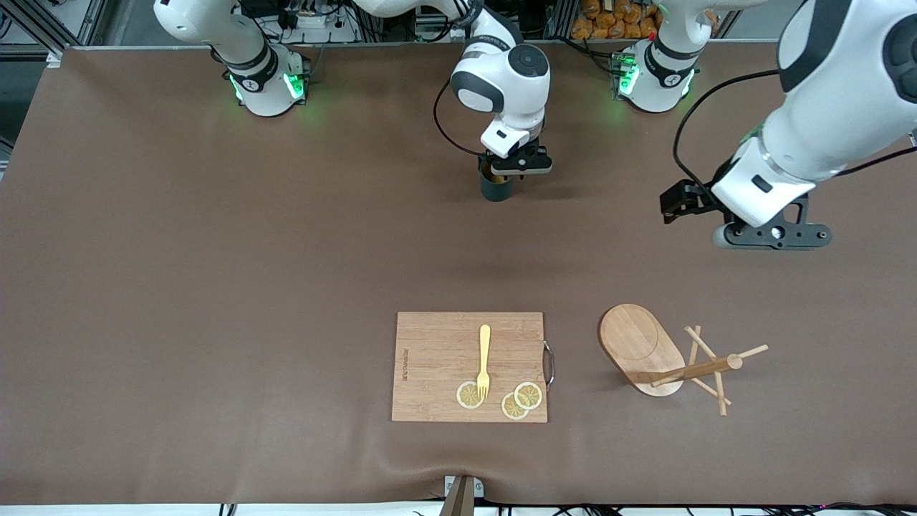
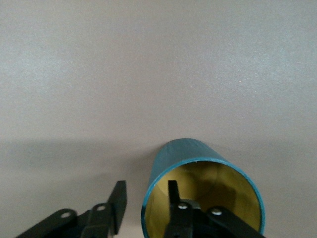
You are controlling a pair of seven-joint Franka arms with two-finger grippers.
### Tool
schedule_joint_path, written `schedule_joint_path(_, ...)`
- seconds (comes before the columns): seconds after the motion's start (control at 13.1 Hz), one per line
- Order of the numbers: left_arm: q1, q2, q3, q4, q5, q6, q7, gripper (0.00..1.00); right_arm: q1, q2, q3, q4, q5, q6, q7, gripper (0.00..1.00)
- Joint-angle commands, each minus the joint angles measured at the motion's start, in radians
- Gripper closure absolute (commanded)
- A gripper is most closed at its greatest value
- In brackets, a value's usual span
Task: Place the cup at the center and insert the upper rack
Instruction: 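Lower the mug with the right gripper while the left gripper approaches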
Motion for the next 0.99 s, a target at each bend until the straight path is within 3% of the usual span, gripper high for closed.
schedule_joint_path(0.0,-0.058,-0.008,-0.006,0.003,0.02,-0.008,-0.143,0.0,0.006,-0.004,-0.006,0.012,-0.028,-0.01,0.019,0.45)
schedule_joint_path(0.3,-0.083,-0.034,-0.026,0.003,0.02,-0.089,-0.26,0.0,-0.012,-0.027,-0.008,0.012,-0.026,-0.011,-0.016,0.32)
schedule_joint_path(0.69,-0.081,-0.128,-0.067,-0.03,0.02,-0.186,-0.334,0.0,-0.216,-0.261,0.0,0.018,-0.011,-0.284,-0.344,0.0)
schedule_joint_path(0.91,-0.081,-0.195,-0.141,-0.104,0.01,-0.186,-0.435,0.0,-0.359,-0.382,0.002,0.02,-0.011,-0.404,-0.445,0.0)
